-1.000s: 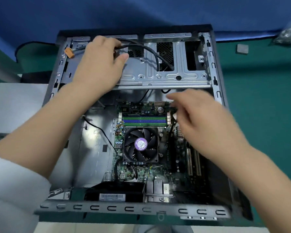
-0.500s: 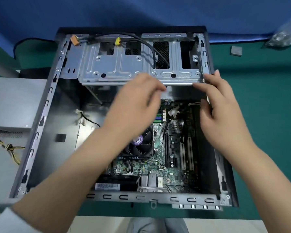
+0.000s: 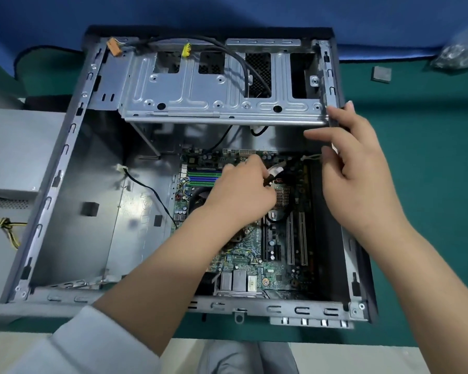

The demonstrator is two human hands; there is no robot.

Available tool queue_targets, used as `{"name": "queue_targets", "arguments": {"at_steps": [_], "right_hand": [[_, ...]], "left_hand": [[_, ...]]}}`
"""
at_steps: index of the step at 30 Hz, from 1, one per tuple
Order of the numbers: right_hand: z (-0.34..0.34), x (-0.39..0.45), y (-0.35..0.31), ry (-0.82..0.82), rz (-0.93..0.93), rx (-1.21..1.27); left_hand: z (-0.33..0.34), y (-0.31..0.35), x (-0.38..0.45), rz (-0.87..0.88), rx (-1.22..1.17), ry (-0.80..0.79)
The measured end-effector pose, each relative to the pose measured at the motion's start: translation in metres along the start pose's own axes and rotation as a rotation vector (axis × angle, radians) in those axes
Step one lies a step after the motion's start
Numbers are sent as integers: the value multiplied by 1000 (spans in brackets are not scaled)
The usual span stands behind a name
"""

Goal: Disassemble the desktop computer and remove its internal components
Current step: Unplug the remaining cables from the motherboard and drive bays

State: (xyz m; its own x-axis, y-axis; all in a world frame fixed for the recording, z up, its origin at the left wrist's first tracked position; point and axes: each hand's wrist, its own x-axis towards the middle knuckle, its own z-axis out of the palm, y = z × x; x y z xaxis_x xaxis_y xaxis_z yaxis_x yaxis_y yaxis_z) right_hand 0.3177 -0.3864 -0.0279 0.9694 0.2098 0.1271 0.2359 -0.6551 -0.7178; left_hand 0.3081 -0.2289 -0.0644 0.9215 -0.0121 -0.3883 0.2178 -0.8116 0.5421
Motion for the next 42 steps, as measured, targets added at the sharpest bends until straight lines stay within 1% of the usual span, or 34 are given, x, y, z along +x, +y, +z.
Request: {"name": "queue_targets", "arguments": {"at_steps": [2,5,6,7,9,11,13,15,17,19,20,23,24,26,28,30,32,39,42], "right_hand": [[0,0,0,3,4,7],[1,1,0,13,8,6],[1,1,0,23,11,8],[1,1,0,32,15,13],[2,1,0,42,21,25],[2,2,1,46,25,32],[2,2,2,46,29,42],[2,2,2,48,36,57],[2,2,2,48,40,65],[2,2,2,45,40,72],[1,2,1,45,41,76],[1,2,1,44,50,94],[1,2,0,44,51,96],[0,2,0,40,54,99],[1,2,-1,42,63,109],[1,2,-2,40,66,119],[1,2,-2,40,66,131],[2,2,0,46,68,140],[2,3,1,46,73,140]], "left_hand": [[0,-3,2,12,-42,-75],[-1,5,-1,123,-88,-21],[2,8,-1,196,-41,23],[7,13,-1,277,73,77],[18,22,-3,364,269,114],[25,31,-8,335,359,72],[25,33,-9,343,389,90],[18,33,-2,350,321,126],[8,30,11,255,170,188],[3,30,27,174,107,232],[4,32,34,160,124,224],[18,39,47,133,186,114],[24,39,47,126,207,107],[34,35,49,124,209,161],[42,31,54,168,266,194],[47,31,63,207,333,154],[49,32,70,210,374,123],[48,38,84,95,217,134],[49,39,86,75,214,136]]}}
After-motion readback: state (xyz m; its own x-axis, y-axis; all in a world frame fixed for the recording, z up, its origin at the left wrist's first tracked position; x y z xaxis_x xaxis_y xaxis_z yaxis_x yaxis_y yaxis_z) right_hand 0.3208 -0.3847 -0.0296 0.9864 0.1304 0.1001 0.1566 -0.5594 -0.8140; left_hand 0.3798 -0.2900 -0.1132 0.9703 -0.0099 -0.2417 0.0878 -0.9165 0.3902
